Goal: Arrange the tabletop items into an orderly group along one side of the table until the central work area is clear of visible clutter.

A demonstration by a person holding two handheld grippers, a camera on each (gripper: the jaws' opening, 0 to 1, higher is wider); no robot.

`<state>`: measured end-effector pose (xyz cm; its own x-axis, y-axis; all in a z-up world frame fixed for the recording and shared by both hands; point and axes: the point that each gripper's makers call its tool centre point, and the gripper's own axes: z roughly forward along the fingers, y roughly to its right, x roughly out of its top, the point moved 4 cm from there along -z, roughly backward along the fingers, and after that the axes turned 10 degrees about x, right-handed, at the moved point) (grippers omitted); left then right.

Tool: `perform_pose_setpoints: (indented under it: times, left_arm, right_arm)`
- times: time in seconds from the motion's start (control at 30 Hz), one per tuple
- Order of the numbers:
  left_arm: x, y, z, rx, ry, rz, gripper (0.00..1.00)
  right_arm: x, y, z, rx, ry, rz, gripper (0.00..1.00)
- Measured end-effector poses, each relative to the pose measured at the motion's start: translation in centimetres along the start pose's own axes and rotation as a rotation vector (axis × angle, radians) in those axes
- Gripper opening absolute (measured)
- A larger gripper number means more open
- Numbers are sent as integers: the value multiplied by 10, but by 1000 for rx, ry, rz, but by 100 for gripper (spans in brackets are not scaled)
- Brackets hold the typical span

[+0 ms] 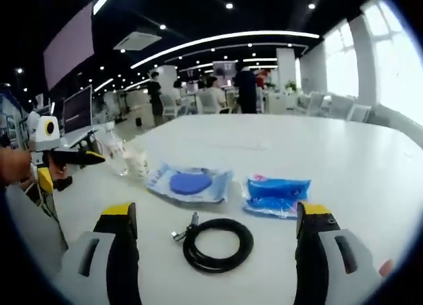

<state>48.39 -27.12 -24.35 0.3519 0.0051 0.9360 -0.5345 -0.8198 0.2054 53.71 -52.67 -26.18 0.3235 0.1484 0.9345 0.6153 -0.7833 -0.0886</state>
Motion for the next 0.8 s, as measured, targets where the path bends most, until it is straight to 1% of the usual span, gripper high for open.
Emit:
perform_pose_setpoints:
  times: [0.07,0.23,0.27,0.3,0.4,0.43,0.5,0.57,0.67,0.73,0.8]
  left_arm:
    - [3,-4,-13,23,17,-12,99]
    - [10,-12,-39,82,56,6,98]
    - [12,-16,-45,103,64,-3,98]
    - [13,-17,-50,110,76,-12,98]
    - [19,-18,-63,127,109,-35,98]
    - [19,-18,-68,130,110,-34,98]
    - [19,-17,-77,133,119,-19,99]
    - [16,-18,-85,138,109,-23,98]
    - [13,-17,-94,145,113,-40,97]
    - [13,-15,-99,159,131,-44,97]
    - [11,-14,-103,168,136,-50,97]
  right_arm:
    - [4,-4,-5,-16,3,-23,100]
    - [13,-10,-18,-57,6,-50,100]
    - [14,-11,-21,-66,7,-50,100]
    - [16,-12,-24,-76,14,-50,100]
    - [18,-23,-31,-65,26,-38,100]
    - [18,-26,-33,-64,27,-39,100]
    - [19,-35,-36,-29,40,-54,100]
    - [16,-39,-41,-38,16,-60,100]
    - [17,-46,-50,-63,27,-50,100]
    - [15,-56,-53,-48,35,-51,100]
    - [12,-62,-56,-50,29,-43,100]
